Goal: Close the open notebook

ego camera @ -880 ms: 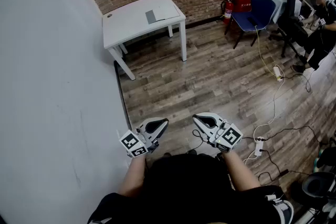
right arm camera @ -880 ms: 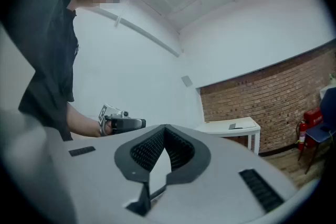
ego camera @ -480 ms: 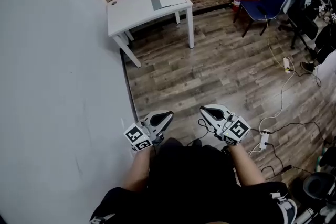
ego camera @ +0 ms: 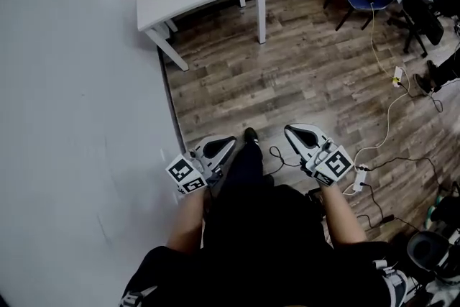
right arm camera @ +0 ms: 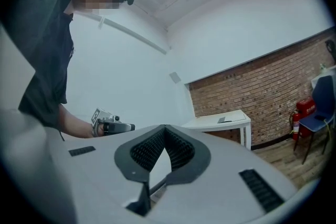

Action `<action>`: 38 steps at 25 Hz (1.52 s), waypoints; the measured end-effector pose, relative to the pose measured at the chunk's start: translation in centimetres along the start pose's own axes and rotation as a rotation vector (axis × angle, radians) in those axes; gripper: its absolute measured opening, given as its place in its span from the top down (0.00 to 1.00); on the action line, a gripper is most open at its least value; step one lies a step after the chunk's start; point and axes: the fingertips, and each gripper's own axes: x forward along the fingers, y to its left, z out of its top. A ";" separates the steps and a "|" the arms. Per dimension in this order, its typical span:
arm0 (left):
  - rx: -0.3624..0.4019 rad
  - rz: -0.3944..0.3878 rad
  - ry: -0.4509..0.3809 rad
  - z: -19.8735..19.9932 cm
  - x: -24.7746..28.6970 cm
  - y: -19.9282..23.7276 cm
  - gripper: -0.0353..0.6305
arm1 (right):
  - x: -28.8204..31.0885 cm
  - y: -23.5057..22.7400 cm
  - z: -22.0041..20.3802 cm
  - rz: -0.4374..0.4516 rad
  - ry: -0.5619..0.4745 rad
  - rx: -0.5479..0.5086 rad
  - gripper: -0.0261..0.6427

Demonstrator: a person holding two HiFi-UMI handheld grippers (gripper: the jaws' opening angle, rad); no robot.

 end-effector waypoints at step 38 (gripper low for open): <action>-0.270 0.090 -0.042 9.2 37.1 45.7 0.93 | 20.0 -58.2 8.1 0.108 0.111 0.106 0.95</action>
